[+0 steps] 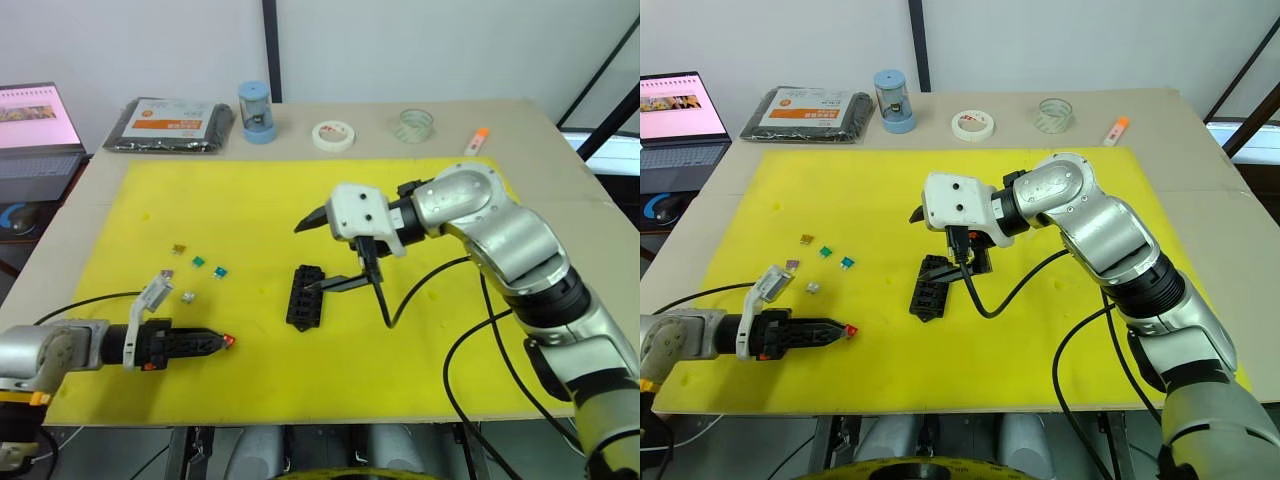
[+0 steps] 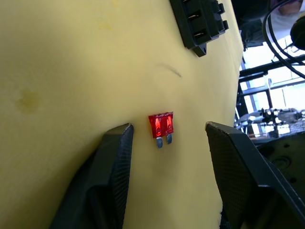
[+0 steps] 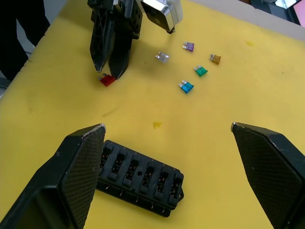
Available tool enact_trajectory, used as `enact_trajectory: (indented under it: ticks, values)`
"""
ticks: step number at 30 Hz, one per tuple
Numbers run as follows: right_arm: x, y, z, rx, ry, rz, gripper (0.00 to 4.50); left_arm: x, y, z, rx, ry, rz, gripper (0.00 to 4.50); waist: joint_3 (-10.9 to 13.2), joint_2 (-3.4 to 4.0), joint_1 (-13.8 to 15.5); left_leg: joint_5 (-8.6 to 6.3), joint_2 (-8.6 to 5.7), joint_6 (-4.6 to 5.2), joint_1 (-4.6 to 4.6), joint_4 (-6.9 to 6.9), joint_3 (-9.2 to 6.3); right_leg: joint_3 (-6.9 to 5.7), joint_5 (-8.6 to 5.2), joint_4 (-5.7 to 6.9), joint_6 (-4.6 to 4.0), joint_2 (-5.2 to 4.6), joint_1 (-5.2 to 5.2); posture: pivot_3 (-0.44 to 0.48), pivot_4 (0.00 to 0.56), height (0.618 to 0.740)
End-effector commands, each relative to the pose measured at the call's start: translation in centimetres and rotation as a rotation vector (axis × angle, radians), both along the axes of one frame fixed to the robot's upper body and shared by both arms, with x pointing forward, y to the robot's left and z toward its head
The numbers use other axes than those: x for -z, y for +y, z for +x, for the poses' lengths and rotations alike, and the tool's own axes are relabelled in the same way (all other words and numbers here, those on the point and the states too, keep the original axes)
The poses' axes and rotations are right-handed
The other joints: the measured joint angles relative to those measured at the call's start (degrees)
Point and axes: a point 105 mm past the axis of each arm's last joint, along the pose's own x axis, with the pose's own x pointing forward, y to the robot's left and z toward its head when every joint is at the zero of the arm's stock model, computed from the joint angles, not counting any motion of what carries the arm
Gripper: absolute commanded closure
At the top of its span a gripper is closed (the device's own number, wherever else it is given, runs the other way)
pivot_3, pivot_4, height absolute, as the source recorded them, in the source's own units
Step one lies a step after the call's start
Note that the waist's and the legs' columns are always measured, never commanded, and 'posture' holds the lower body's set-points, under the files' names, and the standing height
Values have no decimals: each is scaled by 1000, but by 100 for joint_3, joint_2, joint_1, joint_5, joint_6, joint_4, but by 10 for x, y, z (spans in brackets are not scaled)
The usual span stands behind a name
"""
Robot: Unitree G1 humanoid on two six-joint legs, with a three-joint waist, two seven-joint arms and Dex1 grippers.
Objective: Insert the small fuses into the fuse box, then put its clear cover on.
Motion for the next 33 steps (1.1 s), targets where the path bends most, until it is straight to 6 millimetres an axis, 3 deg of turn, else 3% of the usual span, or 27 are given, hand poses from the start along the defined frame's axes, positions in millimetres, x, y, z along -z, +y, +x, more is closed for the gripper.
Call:
enact_trajectory:
  ticks: [1,3,33]
  values:
    - [-10,0,-3,-15,-48,16,0,5,-13,-4,48,15,-7,3290,0,0,-10,0,0,0,0,0,0,0,0,0,0,0,0,0,150,740]
    - [-10,0,-3,-15,-47,14,0,8,-11,-3,37,16,10,3968,1,1,-23,0,1,0,0,0,0,0,0,0,0,1,-1,0,150,740]
    - [-9,1,-2,-23,-51,13,0,4,11,-20,-23,19,30,3968,2,3,-188,7,36,-15,5,-14,7,-6,-3,3,8,13,-25,0,150,740]
